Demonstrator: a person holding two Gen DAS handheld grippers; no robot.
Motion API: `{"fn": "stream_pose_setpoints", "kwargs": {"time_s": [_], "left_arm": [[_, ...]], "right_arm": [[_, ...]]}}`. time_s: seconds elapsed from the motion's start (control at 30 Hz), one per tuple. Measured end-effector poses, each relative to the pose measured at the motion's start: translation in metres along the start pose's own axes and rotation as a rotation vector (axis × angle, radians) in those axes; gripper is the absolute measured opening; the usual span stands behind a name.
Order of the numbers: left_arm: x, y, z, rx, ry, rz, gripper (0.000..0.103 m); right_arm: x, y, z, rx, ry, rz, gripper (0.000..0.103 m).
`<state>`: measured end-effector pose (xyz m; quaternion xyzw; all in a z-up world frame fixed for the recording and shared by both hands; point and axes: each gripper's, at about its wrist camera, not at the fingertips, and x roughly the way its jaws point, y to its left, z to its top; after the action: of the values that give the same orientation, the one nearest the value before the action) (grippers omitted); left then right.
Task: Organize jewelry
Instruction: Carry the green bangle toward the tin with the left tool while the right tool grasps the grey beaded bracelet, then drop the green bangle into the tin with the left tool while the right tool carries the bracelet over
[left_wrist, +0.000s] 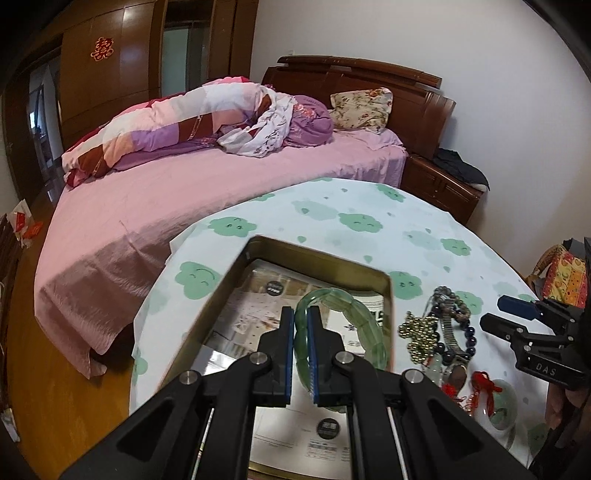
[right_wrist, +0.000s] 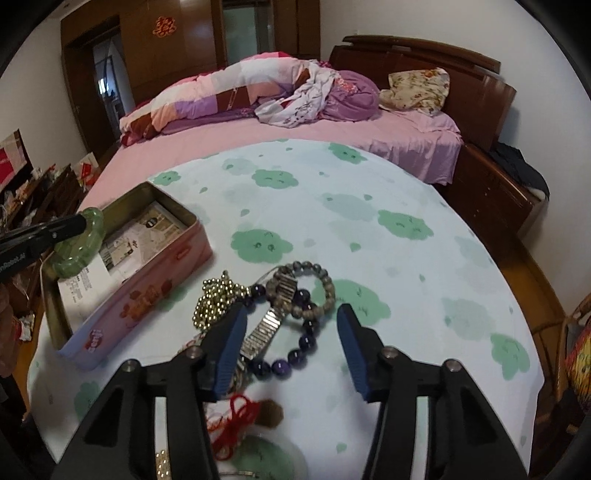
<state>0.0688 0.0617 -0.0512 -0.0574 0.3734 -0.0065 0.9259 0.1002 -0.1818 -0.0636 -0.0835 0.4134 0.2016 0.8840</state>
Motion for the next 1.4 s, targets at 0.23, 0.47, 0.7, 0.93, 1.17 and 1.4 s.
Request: {"fn": "stream_pose_setpoints", "kwargs": {"time_s": [0.23, 0.47, 0.7, 0.93, 1.17, 1.4], "left_arm": [[0.007, 0.008, 0.002, -0.013, 0.009, 0.008, 0.006], [0.018, 0.011, 0.007, -0.011, 0.028, 0.013, 0.006], [0.03, 0.009, 0.01, 0.005, 0.05, 0.014, 0.006], [0.039, 0.014, 0.011, -0.003, 0.071, 0.013, 0.006], [0.041, 0.013, 0.015, 0.003, 0.072, 0.017, 0.006], [0.045, 0.013, 0.02, 0.016, 0.076, 0.027, 0.006]], "right_arm": [[0.023, 0.007, 0.007, -0.056, 0.047, 0.013, 0.043], [0.037, 0.015, 0.005, -0.108, 0.086, 0.009, 0.035], [0.046, 0.017, 0.003, -0.164, 0.106, -0.035, 0.01], [0.026, 0.009, 0.006, -0.12, 0.038, -0.002, 0.01], [0.014, -0.006, 0.015, -0.06, -0.012, 0.01, 0.01], [0.002, -0.009, 0.027, -0.042, -0.058, 0.014, 0.01]]}}
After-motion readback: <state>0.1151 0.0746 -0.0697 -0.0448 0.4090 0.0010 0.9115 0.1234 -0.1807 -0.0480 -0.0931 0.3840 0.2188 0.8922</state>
